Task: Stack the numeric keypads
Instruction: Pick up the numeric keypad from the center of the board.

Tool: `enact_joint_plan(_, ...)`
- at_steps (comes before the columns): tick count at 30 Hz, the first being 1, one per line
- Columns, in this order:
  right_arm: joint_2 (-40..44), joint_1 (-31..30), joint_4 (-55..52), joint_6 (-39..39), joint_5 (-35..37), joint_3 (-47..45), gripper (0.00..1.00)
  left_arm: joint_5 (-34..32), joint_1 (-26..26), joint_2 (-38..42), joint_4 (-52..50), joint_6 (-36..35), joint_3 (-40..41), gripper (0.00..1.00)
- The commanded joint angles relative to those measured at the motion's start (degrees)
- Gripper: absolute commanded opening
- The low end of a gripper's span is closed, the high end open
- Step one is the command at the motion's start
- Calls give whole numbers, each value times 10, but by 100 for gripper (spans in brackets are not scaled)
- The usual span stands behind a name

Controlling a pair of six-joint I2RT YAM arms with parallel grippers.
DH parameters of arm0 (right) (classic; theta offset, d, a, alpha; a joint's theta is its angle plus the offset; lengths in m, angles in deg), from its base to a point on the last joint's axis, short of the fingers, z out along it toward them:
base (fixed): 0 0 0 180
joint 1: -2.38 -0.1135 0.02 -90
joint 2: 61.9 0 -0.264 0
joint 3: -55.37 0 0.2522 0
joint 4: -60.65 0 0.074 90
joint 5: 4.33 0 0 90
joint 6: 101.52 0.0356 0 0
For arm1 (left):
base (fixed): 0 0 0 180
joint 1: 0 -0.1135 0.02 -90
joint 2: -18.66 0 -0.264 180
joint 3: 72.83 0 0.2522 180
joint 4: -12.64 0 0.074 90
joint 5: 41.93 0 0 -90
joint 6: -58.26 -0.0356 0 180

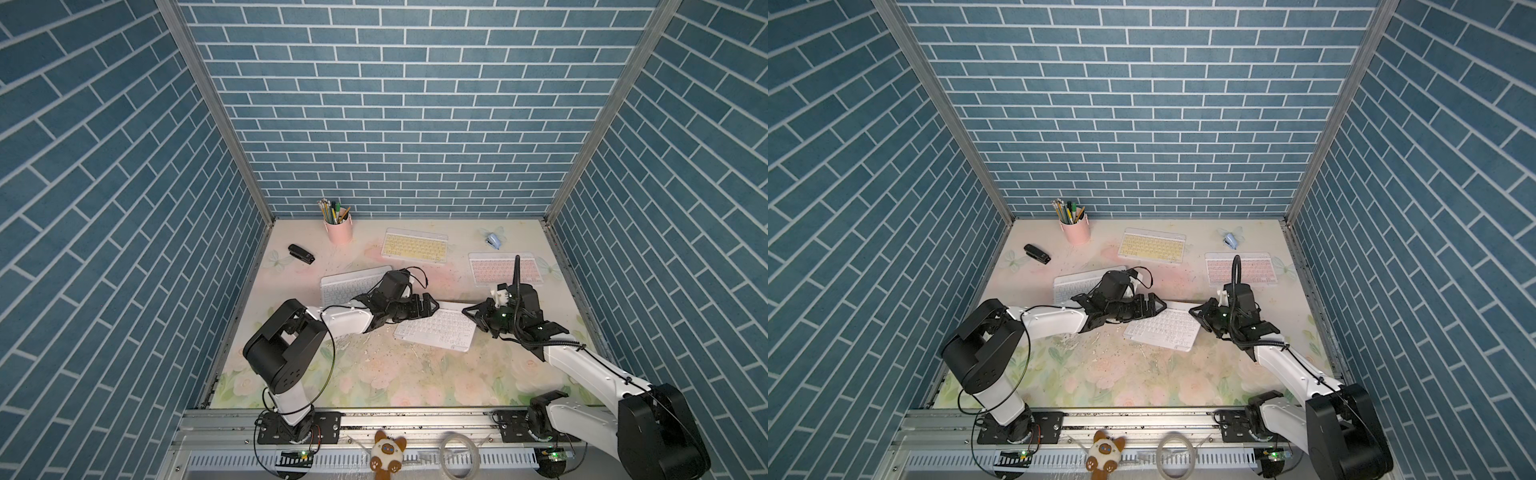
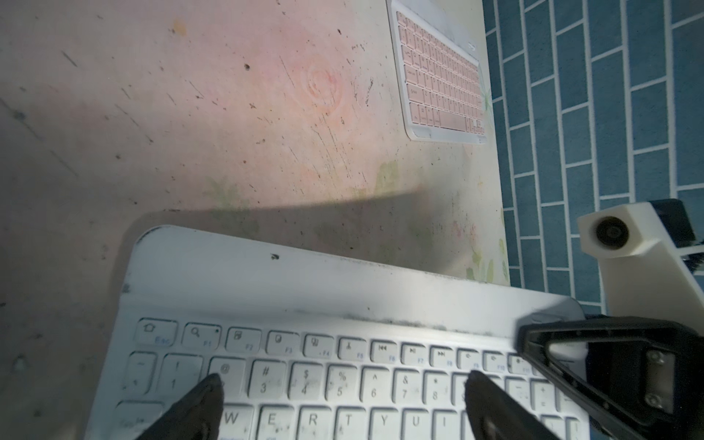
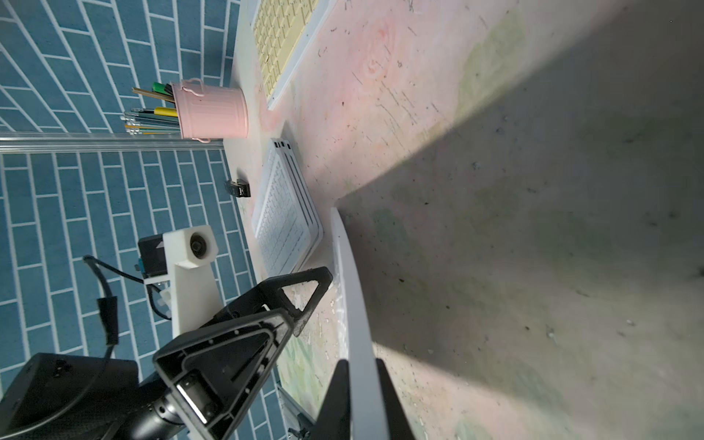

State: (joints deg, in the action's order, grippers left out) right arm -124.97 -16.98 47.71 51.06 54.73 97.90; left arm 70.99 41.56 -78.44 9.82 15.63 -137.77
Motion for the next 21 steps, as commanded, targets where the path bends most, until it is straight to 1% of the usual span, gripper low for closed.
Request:
enact_joint_plan(1, 12, 9, -75, -73, -1, 48, 2, 15, 5, 47, -29, 4, -36, 100)
enact_joint_plan(2, 12, 14, -88, -87, -7, 61, 0, 17, 5, 61, -41, 4, -45, 100)
enact_joint_plan(5, 9, 24, -113, -127, -40, 109, 0, 14, 4, 113, -89, -1, -71, 100)
enact_joint_plan(7, -4, 26, -127, -155, -69, 151, 0, 1, 4, 149, -130, -18, -97, 99)
enact_joint_plan(10, -36, 26, -102, -169, -125, 201, 0, -18, -12, 197, -218, -50, -140, 100)
enact_joint_plan(12, -61, 24, -66, -167, -161, 233, 0, -1, -42, 224, -233, -52, -143, 99)
enact_joint_plan(15, -114, 19, -41, -190, -205, 284, 0, 14, -93, 266, -255, -54, -132, 100)
enact_joint_plan(18, -192, 9, 12, -197, -236, 328, 0, 35, -152, 293, -268, -62, -119, 100)
enact_joint_plan(20, -249, -4, 72, -190, -257, 354, 0, 63, -195, 302, -267, -55, -106, 100)
enact_joint_plan(21, -275, -10, 79, -195, -266, 376, 0, 70, -208, 307, -267, -55, -102, 100)
